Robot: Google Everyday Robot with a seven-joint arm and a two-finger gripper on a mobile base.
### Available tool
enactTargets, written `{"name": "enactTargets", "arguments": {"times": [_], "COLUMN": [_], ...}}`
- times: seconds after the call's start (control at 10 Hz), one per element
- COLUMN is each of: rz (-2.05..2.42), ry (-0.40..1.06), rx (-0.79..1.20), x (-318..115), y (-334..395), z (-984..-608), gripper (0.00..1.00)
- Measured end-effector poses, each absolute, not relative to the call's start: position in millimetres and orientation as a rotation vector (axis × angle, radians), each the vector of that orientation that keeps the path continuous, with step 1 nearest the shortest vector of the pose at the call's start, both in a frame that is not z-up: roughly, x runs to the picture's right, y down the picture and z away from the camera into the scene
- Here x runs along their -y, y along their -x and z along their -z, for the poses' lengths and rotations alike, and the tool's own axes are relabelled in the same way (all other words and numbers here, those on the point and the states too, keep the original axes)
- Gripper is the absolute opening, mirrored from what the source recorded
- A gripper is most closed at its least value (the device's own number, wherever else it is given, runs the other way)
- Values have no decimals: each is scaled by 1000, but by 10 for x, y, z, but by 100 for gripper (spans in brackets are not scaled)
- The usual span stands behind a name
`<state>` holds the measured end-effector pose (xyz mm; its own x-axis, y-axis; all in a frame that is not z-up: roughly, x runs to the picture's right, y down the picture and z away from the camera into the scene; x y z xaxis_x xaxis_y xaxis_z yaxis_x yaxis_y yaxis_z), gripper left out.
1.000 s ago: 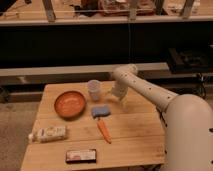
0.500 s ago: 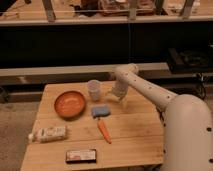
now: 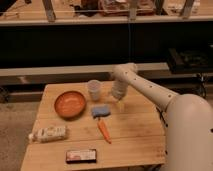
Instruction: Place the white sponge in the ceramic cup
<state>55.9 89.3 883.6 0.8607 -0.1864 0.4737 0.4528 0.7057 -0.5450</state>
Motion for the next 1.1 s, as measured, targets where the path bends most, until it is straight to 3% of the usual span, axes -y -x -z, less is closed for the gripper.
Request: {"name": "enactTargets", "arguments": {"times": [0.7, 1.1], "rz": [200, 119], "ry": [601, 620], "rx": [577, 651], "x": [-968, -979], "y": [-535, -402], "z": [-8742, -8812], "gripper": [80, 80]}}
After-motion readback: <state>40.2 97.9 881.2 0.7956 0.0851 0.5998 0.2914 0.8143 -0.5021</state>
